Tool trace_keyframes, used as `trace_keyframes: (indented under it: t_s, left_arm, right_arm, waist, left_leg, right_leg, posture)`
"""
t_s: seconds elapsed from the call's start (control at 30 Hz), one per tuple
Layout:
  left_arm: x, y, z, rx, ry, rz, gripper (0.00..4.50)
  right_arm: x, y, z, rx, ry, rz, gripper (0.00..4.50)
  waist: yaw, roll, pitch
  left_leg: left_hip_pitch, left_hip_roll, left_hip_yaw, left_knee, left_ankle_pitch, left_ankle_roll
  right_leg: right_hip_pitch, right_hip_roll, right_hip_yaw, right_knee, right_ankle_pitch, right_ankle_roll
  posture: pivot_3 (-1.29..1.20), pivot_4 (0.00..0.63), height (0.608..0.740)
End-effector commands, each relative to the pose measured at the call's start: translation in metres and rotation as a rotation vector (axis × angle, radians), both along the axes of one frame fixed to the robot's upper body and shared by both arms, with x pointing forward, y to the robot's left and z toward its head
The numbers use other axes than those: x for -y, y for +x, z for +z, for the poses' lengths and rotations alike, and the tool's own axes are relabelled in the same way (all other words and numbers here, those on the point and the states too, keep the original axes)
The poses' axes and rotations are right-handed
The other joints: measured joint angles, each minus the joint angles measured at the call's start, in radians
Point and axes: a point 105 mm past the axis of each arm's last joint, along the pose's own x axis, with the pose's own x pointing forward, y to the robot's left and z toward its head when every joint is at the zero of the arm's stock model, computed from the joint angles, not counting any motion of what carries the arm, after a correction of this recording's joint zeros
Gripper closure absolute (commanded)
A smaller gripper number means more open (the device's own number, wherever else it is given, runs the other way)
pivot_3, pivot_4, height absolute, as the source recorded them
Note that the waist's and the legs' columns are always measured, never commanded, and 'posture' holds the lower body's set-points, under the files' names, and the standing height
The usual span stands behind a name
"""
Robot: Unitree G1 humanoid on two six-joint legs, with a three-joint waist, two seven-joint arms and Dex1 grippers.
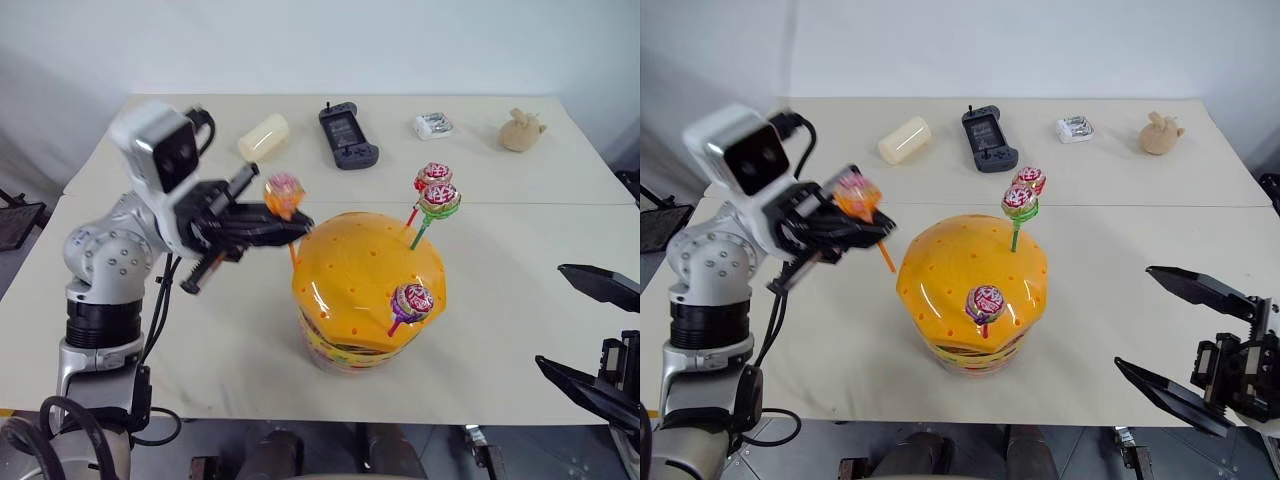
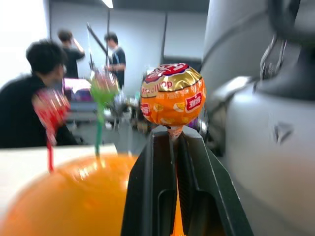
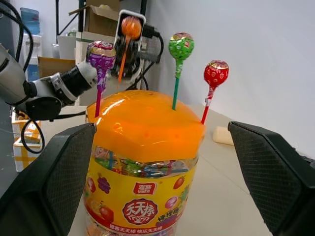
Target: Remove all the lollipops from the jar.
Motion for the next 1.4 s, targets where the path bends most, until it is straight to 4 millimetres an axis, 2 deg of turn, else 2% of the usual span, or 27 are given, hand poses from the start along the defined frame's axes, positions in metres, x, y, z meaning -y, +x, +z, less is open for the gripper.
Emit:
trace_keyframes:
  t_s: [0.03, 0.1, 0.2, 0.27, 0.4, 0.57, 0.67, 0.77, 0.9, 1.03, 1.13, 1.23, 1.3, 1.4]
  left_arm:
    - [-0.038, 0.019, 0.021, -0.127, -0.079, 0.142, 4.46]
    - [-0.074, 0.049, 0.011, -0.202, -0.075, 0.408, 4.46]
    - [-0.129, 0.07, -0.034, -0.299, 0.113, 0.759, 4.46]
    - [-0.153, 0.066, -0.059, -0.361, 0.22, 0.853, 4.46]
    - [-0.23, 0.042, -0.129, -0.527, 0.466, 1.232, 4.46]
    - [-0.274, 0.01, -0.185, -0.645, 0.661, 1.472, 4.46]
    - [-0.28, -0.005, -0.205, -0.708, 0.703, 1.511, 4.46]
    - [-0.285, -0.011, -0.214, -0.684, 0.712, 1.555, 3.79]
    - [-0.28, -0.012, -0.206, -0.603, 0.643, 1.528, 2.6]
    - [-0.269, -0.011, -0.175, -0.418, 0.509, 1.439, 1.44]
    - [-0.263, -0.013, -0.143, -0.226, 0.422, 1.38, 0.54]
    - [-0.249, -0.016, -0.12, -0.106, 0.389, 1.282, 0.54]
    - [-0.224, -0.017, -0.099, -0.043, 0.345, 1.166, 0.54]
    - [-0.177, -0.027, -0.082, 0.024, 0.319, 0.962, 0.54]
  right_arm:
    - [-0.001, -0.001, 0.009, 0.027, 0.044, 0.022, 0.0]
    - [-0.003, 0.004, 0.012, 0.044, 0.045, 0.044, 0.0]
    - [-0.008, 0.009, 0.014, 0.069, 0.031, 0.077, 0.0]
    - [-0.009, 0.012, 0.015, 0.079, 0.022, 0.089, 0.0]
    - [-0.017, 0.017, 0.006, 0.075, -0.051, 0.159, 0.0]
    - [-0.021, 0.018, -0.003, 0.062, -0.118, 0.219, 0.0]
    - [-0.018, 0.021, -0.007, 0.048, -0.141, 0.227, 0.0]
    - [-0.015, 0.023, -0.008, 0.038, -0.147, 0.224, 0.0]
    - [-0.01, 0.026, -0.008, 0.03, -0.152, 0.204, 0.0]
    - [-0.007, 0.03, -0.005, 0.022, -0.117, 0.168, 0.0]
    - [-0.008, 0.035, 0.001, -0.018, -0.04, 0.139, 0.0]
    - [-0.008, 0.047, 0.002, -0.131, -0.009, 0.101, 0.0]
    - [-0.014, 0.05, 0.009, -0.154, -0.002, 0.122, 0.0]
    - [-0.034, 0.037, 0.012, -0.152, -0.095, 0.263, 0.0]
  waist:
    - [-0.002, 0.0, 0.0]
    - [-0.005, 0.0, 0.0]
    - [-0.017, 0.001, -0.001]
    - [-0.018, 0.001, 0.0]
    - [-0.013, -0.001, 0.0]
    - [0.006, -0.002, 0.0]
    - [0.021, -0.003, 0.0]
    - [0.023, -0.002, 0.0]
    - [0.023, -0.002, -0.001]
    - [0.023, -0.003, -0.001]
    - [0.022, -0.003, -0.001]
    - [0.022, -0.003, -0.001]
    - [0.02, -0.003, 0.0]
    - [0.016, -0.003, 0.0]
  left_leg:
    - [0.0, 0.0, 0.0, 0.0, 0.0, 0.0]
    - [0.001, 0.0, 0.0, 0.0, 0.0, -0.001]
    - [0.001, 0.0, 0.001, -0.002, 0.001, -0.002]
    - [0.0, 0.0, 0.001, -0.004, 0.001, -0.002]
    - [-0.004, 0.0, 0.001, -0.004, 0.0, -0.002]
    - [-0.009, 0.001, 0.002, -0.002, -0.001, -0.001]
    - [-0.009, 0.001, 0.002, -0.001, -0.001, -0.001]
    - [-0.008, 0.001, 0.003, -0.001, -0.001, -0.001]
    - [-0.005, 0.003, 0.004, -0.003, -0.001, -0.002]
    - [-0.005, 0.005, 0.004, -0.003, -0.001, -0.003]
    - [-0.005, 0.006, 0.004, -0.003, -0.001, -0.004]
    - [-0.005, 0.006, 0.004, -0.003, -0.001, -0.004]
    - [-0.005, 0.006, 0.005, -0.003, -0.002, -0.004]
    - [-0.006, 0.007, 0.005, -0.002, -0.002, -0.004]
  right_leg:
    - [0.0, 0.0, 0.0, 0.0, 0.0, 0.0]
    - [-0.001, 0.001, 0.0, 0.001, 0.0, -0.001]
    - [-0.003, 0.002, 0.002, 0.002, -0.001, -0.001]
    - [-0.005, 0.001, 0.002, 0.003, -0.001, -0.002]
    - [-0.009, 0.0, 0.002, 0.002, -0.002, -0.003]
    - [-0.012, -0.001, 0.0, 0.002, -0.002, -0.003]
    - [-0.012, -0.002, 0.0, 0.002, -0.002, -0.003]
    - [-0.011, -0.002, 0.0, 0.003, -0.001, -0.003]
    - [-0.01, -0.001, 0.001, 0.004, -0.001, -0.004]
    - [-0.01, 0.001, 0.0, 0.003, 0.001, -0.007]
    - [-0.01, 0.002, -0.001, 0.002, 0.001, -0.007]
    - [-0.01, 0.002, -0.001, 0.002, 0.001, -0.008]
    - [-0.01, 0.001, 0.0, 0.002, 0.001, -0.008]
    - [-0.01, 0.002, -0.001, 0.001, 0.001, -0.008]
  posture:
    - [0.0, 0.15, 0.74]
    - [0.0, 0.15, 0.74]
    - [0.0, 0.15, 0.74]
    - [0.0, 0.15, 0.74]
    - [0.0, 0.15, 0.74]
    - [0.0, 0.15, 0.74]
    - [0.0, 0.15, 0.74]
    - [0.0, 0.15, 0.74]
    - [0.0, 0.15, 0.74]
    - [0.0, 0.15, 0.74]
    - [0.0, 0.15, 0.74]
    - [0.0, 0.15, 0.74]
    - [0.0, 0.15, 0.74]
    - [0.0, 0.15, 0.74]
